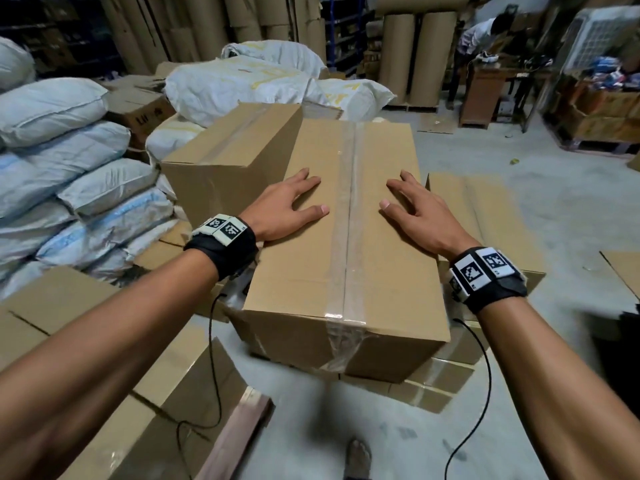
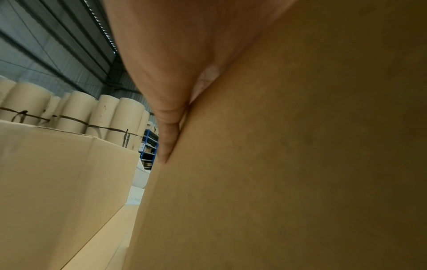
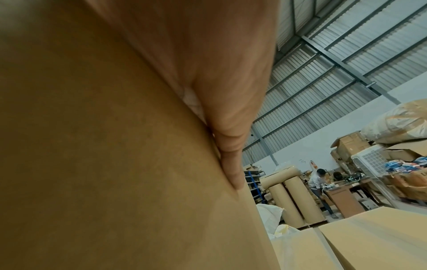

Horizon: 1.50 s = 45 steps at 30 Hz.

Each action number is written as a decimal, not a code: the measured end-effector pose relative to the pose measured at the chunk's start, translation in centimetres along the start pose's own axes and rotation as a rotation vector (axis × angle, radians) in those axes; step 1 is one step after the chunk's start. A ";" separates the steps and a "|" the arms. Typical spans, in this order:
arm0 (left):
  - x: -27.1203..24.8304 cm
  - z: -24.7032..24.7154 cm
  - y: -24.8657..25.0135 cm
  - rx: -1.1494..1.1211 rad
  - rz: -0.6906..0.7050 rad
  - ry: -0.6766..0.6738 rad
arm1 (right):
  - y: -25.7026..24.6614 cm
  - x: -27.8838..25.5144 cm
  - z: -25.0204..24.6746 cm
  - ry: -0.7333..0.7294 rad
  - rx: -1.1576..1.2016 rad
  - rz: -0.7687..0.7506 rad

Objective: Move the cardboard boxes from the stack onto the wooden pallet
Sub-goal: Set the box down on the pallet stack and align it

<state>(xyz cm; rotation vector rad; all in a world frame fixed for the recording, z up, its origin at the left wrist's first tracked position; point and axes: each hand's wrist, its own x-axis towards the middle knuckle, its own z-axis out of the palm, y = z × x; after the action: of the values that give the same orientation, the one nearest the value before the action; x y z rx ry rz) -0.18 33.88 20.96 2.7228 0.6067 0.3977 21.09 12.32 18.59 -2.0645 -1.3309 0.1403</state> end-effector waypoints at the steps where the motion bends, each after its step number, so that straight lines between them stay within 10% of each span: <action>1: -1.5 0.1 0.9 0.002 -0.008 0.006 | -0.3 -1.4 -0.2 -0.003 -0.001 -0.007; 22: -36.6 10.1 15.7 -0.037 -0.581 0.240 | -1.2 -23.6 5.0 -0.408 0.178 -0.352; 45: -80.9 9.8 10.8 -0.116 -1.190 0.491 | -29.4 -43.9 32.0 -0.931 0.241 -0.738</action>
<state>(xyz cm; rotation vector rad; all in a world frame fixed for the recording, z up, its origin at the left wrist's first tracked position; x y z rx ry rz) -63.50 -14.20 0.09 1.6771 2.0249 0.7002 -35.98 -1.97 -0.13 -1.1763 -2.3822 0.9490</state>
